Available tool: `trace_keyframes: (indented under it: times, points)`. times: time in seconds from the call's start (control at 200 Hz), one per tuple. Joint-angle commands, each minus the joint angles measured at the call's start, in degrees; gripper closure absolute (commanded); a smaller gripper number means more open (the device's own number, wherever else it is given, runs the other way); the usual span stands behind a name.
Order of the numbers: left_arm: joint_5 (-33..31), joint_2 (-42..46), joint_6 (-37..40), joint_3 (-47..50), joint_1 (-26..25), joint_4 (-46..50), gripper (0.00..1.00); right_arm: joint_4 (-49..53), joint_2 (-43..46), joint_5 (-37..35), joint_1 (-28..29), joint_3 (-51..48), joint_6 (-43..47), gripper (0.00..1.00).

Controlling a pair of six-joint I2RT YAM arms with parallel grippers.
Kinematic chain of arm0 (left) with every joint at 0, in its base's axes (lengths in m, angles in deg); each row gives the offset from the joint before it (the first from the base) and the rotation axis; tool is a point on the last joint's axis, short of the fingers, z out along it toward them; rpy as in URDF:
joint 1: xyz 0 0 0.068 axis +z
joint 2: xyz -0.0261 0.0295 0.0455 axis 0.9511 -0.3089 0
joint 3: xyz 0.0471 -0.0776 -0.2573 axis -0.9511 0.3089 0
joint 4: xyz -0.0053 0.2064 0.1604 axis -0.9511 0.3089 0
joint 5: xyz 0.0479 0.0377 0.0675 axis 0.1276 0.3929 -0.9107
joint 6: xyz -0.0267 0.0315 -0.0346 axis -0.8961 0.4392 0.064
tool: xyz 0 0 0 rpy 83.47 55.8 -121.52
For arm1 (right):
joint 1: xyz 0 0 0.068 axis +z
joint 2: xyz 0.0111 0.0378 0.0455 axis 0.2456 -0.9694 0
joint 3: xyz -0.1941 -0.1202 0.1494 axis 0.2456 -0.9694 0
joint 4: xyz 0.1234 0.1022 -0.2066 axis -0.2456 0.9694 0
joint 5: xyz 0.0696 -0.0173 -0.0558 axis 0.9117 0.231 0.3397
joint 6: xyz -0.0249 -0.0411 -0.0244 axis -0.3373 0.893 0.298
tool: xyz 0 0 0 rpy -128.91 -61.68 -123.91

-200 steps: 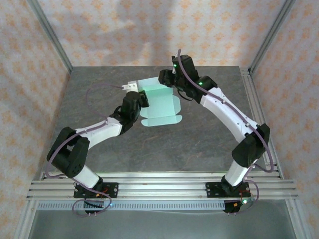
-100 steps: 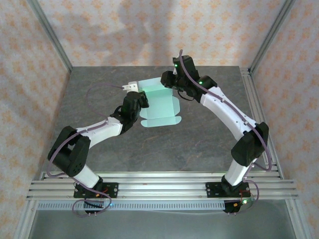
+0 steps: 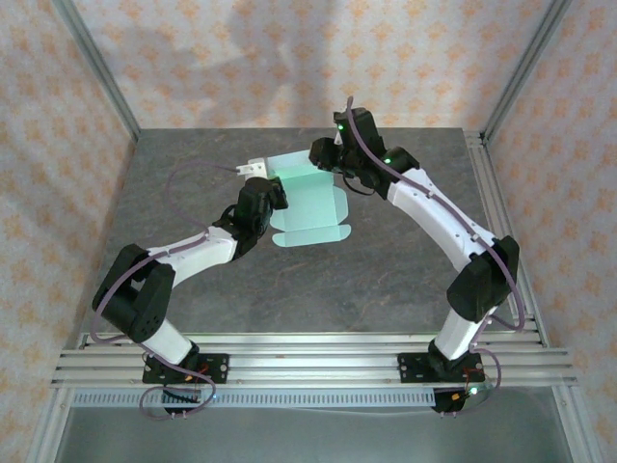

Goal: Fold the paper box

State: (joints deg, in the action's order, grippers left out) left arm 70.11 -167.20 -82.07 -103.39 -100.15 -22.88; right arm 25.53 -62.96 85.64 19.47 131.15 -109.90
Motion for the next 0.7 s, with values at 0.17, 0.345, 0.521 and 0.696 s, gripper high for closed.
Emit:
trace_keyframes:
  times: [0.17,0.345,0.521,0.696]
  points:
    - [3.6,-0.6,-2.9,-2.8,1.9,5.4,1.0,-15.0,15.5,1.8,-1.0,-14.6,6.8,0.47]
    - [12.2,0.5,-2.4,-3.7,3.7,7.4,1.0,-19.9,22.5,2.8,-5.9,-22.7,8.5,0.47]
    - [21.5,1.0,-3.2,-6.0,6.3,12.3,1.0,-16.5,23.3,7.4,-11.2,-24.7,13.6,0.46]
    - [28.3,1.9,-2.7,-6.4,7.9,13.2,1.0,-15.9,21.5,14.1,-14.8,-25.2,13.7,0.46]
